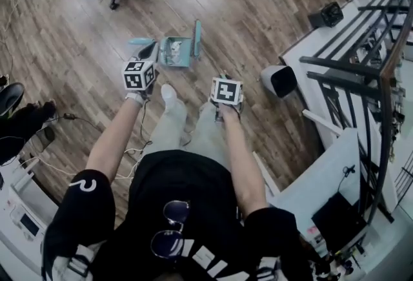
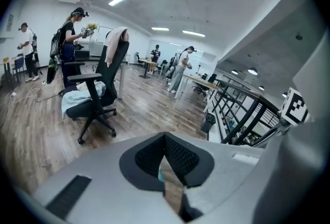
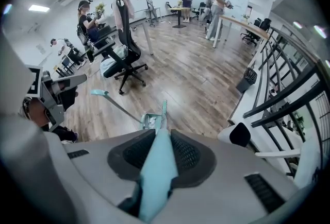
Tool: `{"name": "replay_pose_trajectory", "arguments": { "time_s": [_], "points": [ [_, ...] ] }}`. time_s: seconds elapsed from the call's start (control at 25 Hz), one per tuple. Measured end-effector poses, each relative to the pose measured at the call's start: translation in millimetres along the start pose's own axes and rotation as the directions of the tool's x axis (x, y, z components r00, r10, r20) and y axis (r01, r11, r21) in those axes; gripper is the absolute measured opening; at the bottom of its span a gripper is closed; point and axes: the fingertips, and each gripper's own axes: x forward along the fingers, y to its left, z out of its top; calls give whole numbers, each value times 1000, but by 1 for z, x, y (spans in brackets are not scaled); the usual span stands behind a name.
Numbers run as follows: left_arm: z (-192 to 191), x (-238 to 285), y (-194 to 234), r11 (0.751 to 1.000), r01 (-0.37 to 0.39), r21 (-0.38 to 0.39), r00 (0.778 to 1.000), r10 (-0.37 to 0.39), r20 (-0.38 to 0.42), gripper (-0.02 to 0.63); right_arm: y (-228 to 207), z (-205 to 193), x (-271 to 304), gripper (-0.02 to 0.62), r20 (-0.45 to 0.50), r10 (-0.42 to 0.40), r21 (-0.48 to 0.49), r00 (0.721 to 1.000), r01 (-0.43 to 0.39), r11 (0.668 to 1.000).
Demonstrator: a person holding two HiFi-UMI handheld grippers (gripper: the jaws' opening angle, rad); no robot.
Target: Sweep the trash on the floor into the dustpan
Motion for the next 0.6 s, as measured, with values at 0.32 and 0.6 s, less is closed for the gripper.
{"name": "replay_pose_trajectory", "arguments": {
  "time_s": [0.32,0.6],
  "points": [
    [66,-48,-72,1000,12,-2,993,-11,118,-2,-30,49,-87,83,206,64,-21,977,-62,998],
    [120,-77,-111,999,6,36,974,-14,224,-2,-54,84,-140,83,326,91,-6,941,-94,996]
  ]
}}
